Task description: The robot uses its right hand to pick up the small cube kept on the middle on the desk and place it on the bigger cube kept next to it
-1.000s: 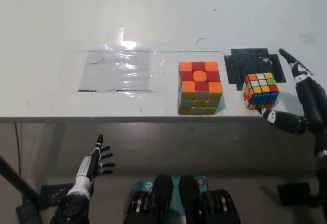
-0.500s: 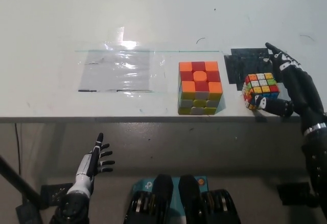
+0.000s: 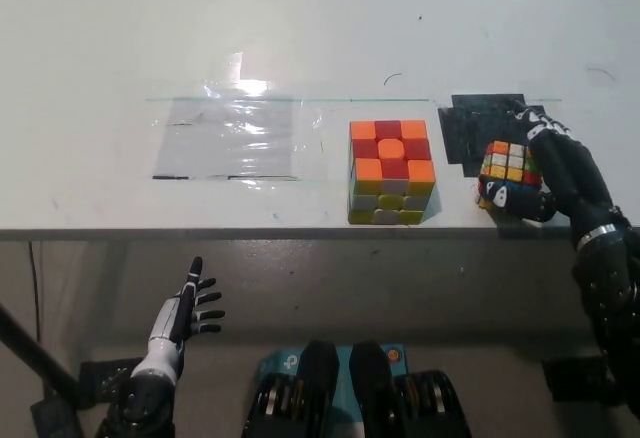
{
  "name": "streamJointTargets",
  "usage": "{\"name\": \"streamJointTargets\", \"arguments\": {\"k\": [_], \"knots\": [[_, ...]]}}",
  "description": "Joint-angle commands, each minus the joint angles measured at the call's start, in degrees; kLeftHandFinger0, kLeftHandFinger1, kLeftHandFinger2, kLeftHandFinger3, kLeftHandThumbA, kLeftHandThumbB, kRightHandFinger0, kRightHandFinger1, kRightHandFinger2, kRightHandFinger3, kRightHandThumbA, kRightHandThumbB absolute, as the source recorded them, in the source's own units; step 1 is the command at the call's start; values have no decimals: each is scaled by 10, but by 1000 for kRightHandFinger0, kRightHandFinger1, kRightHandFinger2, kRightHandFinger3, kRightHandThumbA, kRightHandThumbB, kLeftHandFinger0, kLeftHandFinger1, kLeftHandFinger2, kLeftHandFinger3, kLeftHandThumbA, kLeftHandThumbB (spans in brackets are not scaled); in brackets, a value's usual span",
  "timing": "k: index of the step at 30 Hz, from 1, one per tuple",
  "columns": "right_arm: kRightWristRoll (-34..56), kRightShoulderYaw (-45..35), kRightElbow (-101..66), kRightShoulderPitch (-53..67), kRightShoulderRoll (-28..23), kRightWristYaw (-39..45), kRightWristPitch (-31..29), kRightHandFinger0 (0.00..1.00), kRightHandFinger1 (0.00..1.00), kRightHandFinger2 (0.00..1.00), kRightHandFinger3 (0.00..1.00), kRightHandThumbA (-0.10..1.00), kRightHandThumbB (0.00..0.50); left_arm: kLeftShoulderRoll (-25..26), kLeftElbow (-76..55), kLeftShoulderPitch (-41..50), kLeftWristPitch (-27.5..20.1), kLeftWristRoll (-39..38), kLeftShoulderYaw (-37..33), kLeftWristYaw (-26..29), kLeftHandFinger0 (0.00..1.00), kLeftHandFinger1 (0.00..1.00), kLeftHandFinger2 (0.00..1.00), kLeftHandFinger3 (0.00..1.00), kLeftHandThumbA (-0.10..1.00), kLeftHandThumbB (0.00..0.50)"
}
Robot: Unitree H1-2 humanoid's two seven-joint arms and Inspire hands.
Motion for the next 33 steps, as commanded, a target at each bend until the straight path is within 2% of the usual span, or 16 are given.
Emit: {"name": "streamJointTargets", "arguments": {"k": [1, 3, 6, 7, 9, 12, 16, 18, 20, 22, 25, 29, 30, 32, 33], "knots": [[-10, 2, -4, -25, 6, -9, -14, 1000, 1000, 1000, 1000, 725, 487, 9, -7, -20, -11, -2, 0, -3, 672, 664, 774, 809, 1000, 175], [-11, 5, -6, -21, 13, -6, -5, 1000, 1000, 1000, 1000, 718, 484, 10, -15, -18, -3, 2, -4, -2, 687, 684, 797, 850, 1000, 159], [-11, 9, 12, -14, 26, -19, -18, 1000, 1000, 1000, 1000, 720, 480, 11, -11, -19, -6, 6, -6, -2, 692, 693, 810, 866, 1000, 169], [-11, 12, 24, -14, 32, -22, -23, 1000, 1000, 1000, 1000, 675, 464, 12, -6, -22, -9, 2, -5, -6, 679, 684, 806, 854, 1000, 159], [-12, 12, 31, -15, 35, -26, -28, 1000, 1000, 1000, 1000, 658, 460, 12, -8, -24, -4, 5, -7, -3, 684, 691, 813, 865, 1000, 161], [-18, 16, 52, -19, 38, -36, -41, 1000, 1000, 1000, 1000, 653, 461, 11, -8, -28, -7, 0, -3, 0, 669, 666, 780, 828, 1000, 128], [-20, 21, 68, -22, 34, -28, -40, 1000, 1000, 1000, 1000, 700, 459, 14, 4, -36, -13, 6, -7, 0, 730, 712, 823, 873, 1000, 137], [-20, 21, 76, -23, 33, -30, -43, 1000, 1000, 1000, 1000, 631, 449, 15, -1, -36, -10, 8, -9, -1, 750, 739, 856, 907, 1000, 135], [-13, 18, 95, -22, 33, -32, -55, 1000, 1000, 1000, 1000, 661, 445, 15, 4, -38, -6, 5, -9, -1, 763, 747, 865, 917, 1000, 148], [-13, 17, 98, -21, 31, -29, -58, 1000, 1000, 1000, 1000, 608, 416, 17, 11, -42, -15, 8, -13, -2, 753, 737, 848, 901, 1000, 136], [-10, 17, 104, -22, 28, -25, -65, 1000, 1000, 1000, 1000, 595, 397, 17, 12, -41, -20, 3, -11, -6, 745, 735, 849, 894, 1000, 135], [-23, 23, 115, -29, 17, -25, -74, 1000, 1000, 1000, 1000, 505, 317, 14, 5, -43, -15, -2, -8, -3, 729, 718, 830, 866, 1000, 112], [-26, 25, 116, -29, 15, -26, -75, 1000, 1000, 1000, 1000, 488, 314, 14, 6, -42, -19, 0, -9, -1, 722, 713, 824, 861, 1000, 112], [-42, 36, 135, -36, 3, -44, -107, 1000, 1000, 1000, 1000, 323, 266, 15, 12, -46, -24, 1, -9, -2, 727, 716, 829, 871, 1000, 113], [-51, 43, 142, -39, -2, -49, -110, 969, 1000, 1000, 1000, 316, 240, 14, 9, -49, -17, -8, -4, -8, 722, 716, 825, 860, 1000, 151]]}}
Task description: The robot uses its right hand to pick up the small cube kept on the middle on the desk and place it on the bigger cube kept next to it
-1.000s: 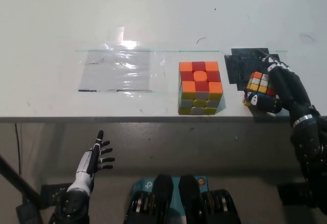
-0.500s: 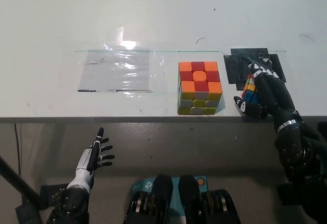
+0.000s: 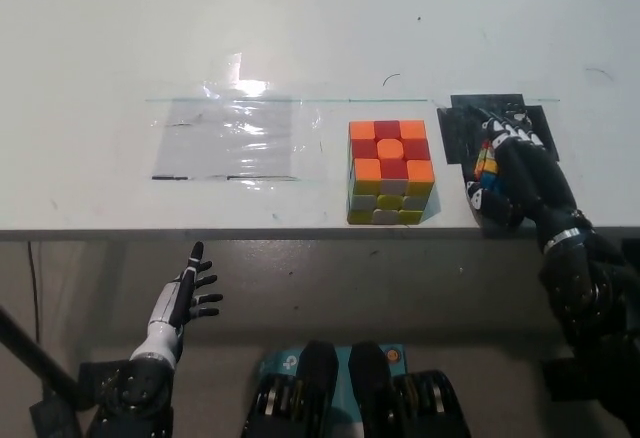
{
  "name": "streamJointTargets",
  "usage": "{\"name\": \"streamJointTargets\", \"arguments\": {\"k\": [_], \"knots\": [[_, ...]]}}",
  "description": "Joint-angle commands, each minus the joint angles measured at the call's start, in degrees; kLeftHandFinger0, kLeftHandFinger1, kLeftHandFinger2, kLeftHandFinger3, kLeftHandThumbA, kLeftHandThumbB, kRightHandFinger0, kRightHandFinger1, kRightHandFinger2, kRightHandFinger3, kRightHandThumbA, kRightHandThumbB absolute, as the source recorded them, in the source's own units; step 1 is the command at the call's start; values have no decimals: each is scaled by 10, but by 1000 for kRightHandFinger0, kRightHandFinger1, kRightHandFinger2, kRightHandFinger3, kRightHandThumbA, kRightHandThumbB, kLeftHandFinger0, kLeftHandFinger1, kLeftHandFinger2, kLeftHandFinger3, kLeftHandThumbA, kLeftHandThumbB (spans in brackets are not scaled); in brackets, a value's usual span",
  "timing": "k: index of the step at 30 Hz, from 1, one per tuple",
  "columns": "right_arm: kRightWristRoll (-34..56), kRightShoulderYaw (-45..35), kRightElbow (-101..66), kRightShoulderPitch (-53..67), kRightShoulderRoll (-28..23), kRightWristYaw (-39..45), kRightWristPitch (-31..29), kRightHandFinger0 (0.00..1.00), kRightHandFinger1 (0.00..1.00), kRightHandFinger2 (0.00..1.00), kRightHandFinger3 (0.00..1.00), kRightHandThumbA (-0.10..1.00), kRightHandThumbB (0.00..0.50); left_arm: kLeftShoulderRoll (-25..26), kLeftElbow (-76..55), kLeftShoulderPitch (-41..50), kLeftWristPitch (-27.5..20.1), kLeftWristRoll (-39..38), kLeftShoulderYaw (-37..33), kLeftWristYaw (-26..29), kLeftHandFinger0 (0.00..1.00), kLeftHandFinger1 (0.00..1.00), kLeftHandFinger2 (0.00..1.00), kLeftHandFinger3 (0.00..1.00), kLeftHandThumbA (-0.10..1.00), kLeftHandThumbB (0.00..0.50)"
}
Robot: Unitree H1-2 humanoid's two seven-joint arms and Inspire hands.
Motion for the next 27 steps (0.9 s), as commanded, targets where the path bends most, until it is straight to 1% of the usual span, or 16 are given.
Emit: {"name": "streamJointTargets", "arguments": {"k": [1, 2, 4, 5, 6, 8, 10, 11, 13, 14, 15, 16, 19, 20, 24, 27], "knots": [[-25, 18, 34, -17, -21, -14, -38, 798, 910, 1000, 1000, 276, 218, 7, -7, -24, -13, -3, 2, -3, 721, 714, 822, 856, 1000, 148], [-26, 18, 36, -19, -23, -17, -41, 690, 823, 1000, 1000, 253, 220, 7, -8, -26, -12, -1, 1, -1, 721, 713, 821, 854, 1000, 149], [-33, 26, 61, -24, -27, -44, -75, 499, 499, 723, 1000, 59, 120, 8, -8, -26, -17, 3, -2, 1, 732, 727, 833, 866, 1000, 148], [-43, 31, 66, -28, -29, -57, -83, 387, 392, 624, 1000, -22, 87, 8, -7, -28, -17, 1, -2, -3, 736, 733, 841, 870, 1000, 156], [-43, 31, 68, -29, -29, -58, -85, 343, 341, 579, 1000, -35, 87, 8, -7, -29, -17, 1, -2, -2, 737, 734, 843, 872, 1000, 155], [-50, 37, 91, -34, -28, -96, -122, 79, 147, 356, 1000, -100, 41, 8, -6, -30, -17, 0, -1, -3, 714, 708, 815, 851, 1000, 181], [-51, 38, 100, -36, -27, -107, -131, 39, 117, 326, 1000, -100, 34, 8, -3, -31, -19, 2, -2, -2, 709, 703, 811, 846, 1000, 180], [-51, 39, 111, -38, -24, -121, -143, 2, 7, 194, 1000, -100, 1, 8, 1, -32, -23, -2, -1, -6, 724, 717, 821, 853, 1000, 172], [-54, 42, 120, -43, -22, -127, -150, 0, 89, 243, 1000, -100, 0, 8, -4, -30, -19, 0, -2, -4, 742, 731, 835, 854, 1000, 165], [-53, 42, 115, -47, -23, -111, -133, 8, 162, 338, 921, -100, 0, 7, -1, -35, -19, -1, -1, -4, 738, 728, 832, 850, 1000, 171], [-59, 44, 116, -47, -23, -115, -130, 88, 274, 418, 697, -100, 0, 7, -1, -36, -17, -1, -1, -4, 737, 727, 832, 850, 1000, 171], [-60, 45, 116, -47, -23, -114, -127, 103, 263, 358, 442, -100, 0, 7, -1, -36, -18, -1, -1, -3, 731, 720, 828, 847, 1000, 168], [-68, 50, 125, -51, -24, -125, -130, 4, 145, 217, 109, -100, 22, 6, 1, -38, -17, -1, 0, 0, 734, 721, 831, 855, 1000, 167], [-71, 51, 135, -52, -22, -143, -139, 0, 105, 190, 129, -100, 21, 7, 3, -39, -20, 1, -1, 0, 743, 735, 840, 862, 1000, 168], [-76, 51, 142, -50, -19, -173, -153, 0, 17, 117, 6, -100, 0, 6, -1, -39, -18, -2, 0, -2, 726, 727, 833, 856, 1000, 170], [-84, 53, 154, -51, -17, -200, -163, 0, 150, 412, 59, -100, 0, 7, -3, -38, -18, 0, -1, -4, 742, 738, 852, 896, 1000, 155]]}}
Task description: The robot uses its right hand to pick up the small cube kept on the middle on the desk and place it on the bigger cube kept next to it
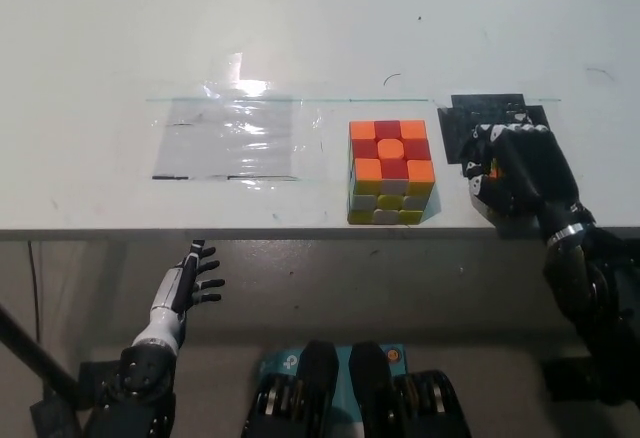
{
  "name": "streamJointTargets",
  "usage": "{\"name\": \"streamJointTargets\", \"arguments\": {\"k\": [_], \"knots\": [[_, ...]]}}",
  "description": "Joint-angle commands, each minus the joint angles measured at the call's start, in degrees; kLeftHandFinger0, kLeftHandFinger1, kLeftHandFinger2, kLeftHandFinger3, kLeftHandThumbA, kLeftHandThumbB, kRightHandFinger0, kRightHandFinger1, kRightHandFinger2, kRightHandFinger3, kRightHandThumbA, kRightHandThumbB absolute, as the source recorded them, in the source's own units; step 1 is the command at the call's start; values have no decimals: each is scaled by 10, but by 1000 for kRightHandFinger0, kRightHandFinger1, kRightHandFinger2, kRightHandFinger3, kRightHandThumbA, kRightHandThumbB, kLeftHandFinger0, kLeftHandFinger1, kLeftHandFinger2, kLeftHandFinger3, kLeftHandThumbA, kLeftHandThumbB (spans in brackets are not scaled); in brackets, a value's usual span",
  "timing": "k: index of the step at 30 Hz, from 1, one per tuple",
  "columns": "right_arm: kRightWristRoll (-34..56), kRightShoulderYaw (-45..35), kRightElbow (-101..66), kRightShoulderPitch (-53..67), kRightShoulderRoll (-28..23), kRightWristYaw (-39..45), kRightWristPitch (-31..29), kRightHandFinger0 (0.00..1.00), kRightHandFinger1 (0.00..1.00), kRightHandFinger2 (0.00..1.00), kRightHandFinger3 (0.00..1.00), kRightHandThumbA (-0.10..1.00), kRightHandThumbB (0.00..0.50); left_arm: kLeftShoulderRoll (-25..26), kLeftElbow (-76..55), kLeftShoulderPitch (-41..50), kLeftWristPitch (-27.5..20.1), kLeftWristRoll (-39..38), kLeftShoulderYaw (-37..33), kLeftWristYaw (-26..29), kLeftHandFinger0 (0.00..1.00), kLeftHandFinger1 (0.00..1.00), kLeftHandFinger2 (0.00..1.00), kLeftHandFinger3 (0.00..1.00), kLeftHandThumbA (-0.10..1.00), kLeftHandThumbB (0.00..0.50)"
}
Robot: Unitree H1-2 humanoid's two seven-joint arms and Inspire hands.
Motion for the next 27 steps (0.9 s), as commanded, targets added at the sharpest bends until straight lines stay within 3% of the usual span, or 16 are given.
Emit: {"name": "streamJointTargets", "arguments": {"k": [1, 3, 4, 5, 6, 9, 10, 11, 13, 16, 17, 18, 19, 23, 27], "knots": [[-16, 4, 19, -11, 3, -44, -27, 0, 184, 502, 62, -100, 5, 7, -4, -22, -16, 0, -1, -2, 745, 739, 852, 897, 1000, 150], [-18, 3, 27, -13, 3, -65, -42, 0, 281, 646, 160, -100, 36, 7, 0, -24, -22, 2, -2, 2, 735, 727, 838, 886, 1000, 141], [-20, 3, 32, -14, 5, -76, -47, 0, 314, 673, 268, -100, 53, 7, -1, -24, -18, 1, -2, 0, 746, 736, 844, 895, 1000, 138], [-25, 2, 40, -15, 7, -105, -58, 0, 298, 595, 318, -100, 113, 6, 0, -24, -15, -7, 3, -7, 762, 746, 855, 907, 1000, 133], [-27, 3, 42, -17, 7, -108, -59, 0, 247, 526, 314, -100, 130, 6, -2, -24, -12, -5, 3, -5, 764, 750, 858, 911, 1000, 129], [-35, 7, 51, -20, 6, -128, -69, 0, 260, 536, 371, -100, 182, 6, 0, -24, -18, -1, 0, -1, 748, 731, 833, 877, 1000, 118], [-38, 8, 51, -21, 5, -131, -71, 57, 342, 554, 396, -100, 209, 6, -2, -23, -19, -3, 1, -3, 751, 729, 835, 878, 1000, 115], [-38, 8, 52, -21, 5, -133, -72, 5, 282, 480, 349, -100, 224, 6, -2, -23, -19, -3, 1, -3, 751, 729, 834, 878, 1000, 116], [-36, 7, 56, -22, 6, -146, -81, 0, 182, 382, 261, -100, 252, 7, 0, -24, -19, -3, 1, -5, 748, 725, 830, 872, 1000, 113], [-35, 6, 58, -24, 5, -149, -85, 0, 139, 381, 228, -100, 278, 6, 0, -24, -17, -3, 2, -2, 759, 737, 846, 894, 1000, 117], [-31, 3, 68, -29, 6, -166, -105, 0, 43, 357, 193, -100, 275, 6, 4, -25, -22, -1, 0, 0, 759, 741, 844, 894, 1000, 125], [-34, 4, 71, -32, 5, -170, -106, 0, 48, 414, 193, -100, 275, 6, 4, -25, -21, -4, 2, -4, 760, 740, 843, 895, 1000, 128], [-34, 5, 73, -32, 5, -171, -107, 0, 127, 498, 206, -100, 283, 6, 4, -25, -21, -4, 2, -4, 760, 739, 843, 897, 1000, 128], [-43, 8, 57, -35, 1, -162, -92, 0, 120, 390, 117, -100, 205, 7, 9, -26, -27, -3, 1, -3, 753, 732, 832, 875, 1000, 123], [-30, 0, 36, -36, 4, -158, -99, 0, 36, 288, 33, -100, 218, 6, 4, -25, -25, -3, 2, -3, 751, 735, 840, 888, 1000, 119]]}}
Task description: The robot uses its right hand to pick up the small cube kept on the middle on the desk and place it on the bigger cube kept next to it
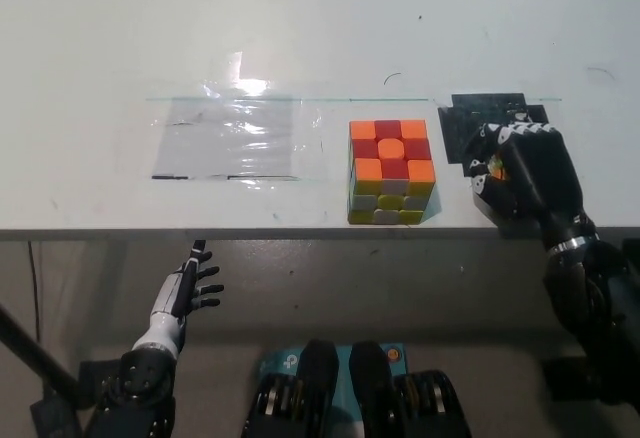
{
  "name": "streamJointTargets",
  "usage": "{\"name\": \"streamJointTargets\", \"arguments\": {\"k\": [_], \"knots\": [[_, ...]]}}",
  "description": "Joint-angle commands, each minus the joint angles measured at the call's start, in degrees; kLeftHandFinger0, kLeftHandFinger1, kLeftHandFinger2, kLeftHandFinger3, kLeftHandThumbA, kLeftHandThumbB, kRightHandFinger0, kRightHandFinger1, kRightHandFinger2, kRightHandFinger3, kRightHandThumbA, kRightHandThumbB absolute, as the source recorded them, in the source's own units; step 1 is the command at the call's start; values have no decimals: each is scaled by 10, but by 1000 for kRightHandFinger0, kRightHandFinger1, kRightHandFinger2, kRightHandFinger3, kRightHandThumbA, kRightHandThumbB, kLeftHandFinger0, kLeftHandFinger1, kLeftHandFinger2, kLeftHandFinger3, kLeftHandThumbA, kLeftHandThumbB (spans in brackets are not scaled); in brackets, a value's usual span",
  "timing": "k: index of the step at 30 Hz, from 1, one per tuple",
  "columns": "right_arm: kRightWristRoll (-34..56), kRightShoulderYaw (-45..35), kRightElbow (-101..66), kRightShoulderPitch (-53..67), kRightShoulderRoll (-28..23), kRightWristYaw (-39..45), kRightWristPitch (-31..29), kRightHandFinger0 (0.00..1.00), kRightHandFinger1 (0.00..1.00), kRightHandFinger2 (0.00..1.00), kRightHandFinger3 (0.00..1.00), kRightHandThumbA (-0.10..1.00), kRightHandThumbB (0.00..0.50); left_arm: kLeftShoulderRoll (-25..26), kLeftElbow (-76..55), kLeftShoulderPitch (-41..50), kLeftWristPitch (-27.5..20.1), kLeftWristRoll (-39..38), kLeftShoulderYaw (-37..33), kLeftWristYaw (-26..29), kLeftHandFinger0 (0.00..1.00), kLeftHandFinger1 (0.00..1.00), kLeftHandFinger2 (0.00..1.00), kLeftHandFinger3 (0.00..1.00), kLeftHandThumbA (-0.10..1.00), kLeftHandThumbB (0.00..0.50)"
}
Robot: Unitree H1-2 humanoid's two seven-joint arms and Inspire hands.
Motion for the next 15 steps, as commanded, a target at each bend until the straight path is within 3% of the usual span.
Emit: {"name": "streamJointTargets", "arguments": {"k": [1, 4, 6, 10, 11, 14, 15], "knots": [[-6, -6, -32, -28, -1, -20, -15, 0, 32, 296, 25, -100, 222, 7, -9, -24, -21, -1, 0, -1, 762, 744, 853, 906, 1000, 130], [-13, -6, -44, -24, -1, -25, -11, 0, 22, 304, 21, -100, 236, 4, -19, -15, -16, -4, 2, -1, 764, 746, 850, 895, 1000, 125], [-13, -10, -65, -27, 0, -18, -4, 0, 86, 437, 57, -100, 211, 4, -15, -15, -21, -2, 1, -1, 746, 727, 831, 874, 1000, 126], [-19, -14, -104, -33, -4, 11, 16, 0, 113, 453, 97, -100, 265, 4, -11, -14, -19, -5, 3, -3, 747, 727, 828, 868, 1000, 127], [-9, -24, -142, -36, -4, 59, 53, 1, 166, 491, 142, -100, 258, 5, -7, -15, -24, -4, 1, -4, 746, 728, 828, 859, 1000, 117], [-1, -32, -163, -48, -6, 71, 44, 0, 184, 506, 114, -100, 268, 4, -8, -12, -22, -2, 0, -1, 768, 748, 849, 880, 1000, 106], [-2, -35, -170, -54, -8, 75, 43, 0, 177, 500, 104, -100, 251, 3, -10, -11, -20, -6, 3, -4, 761, 744, 847, 882, 1000, 112]]}}
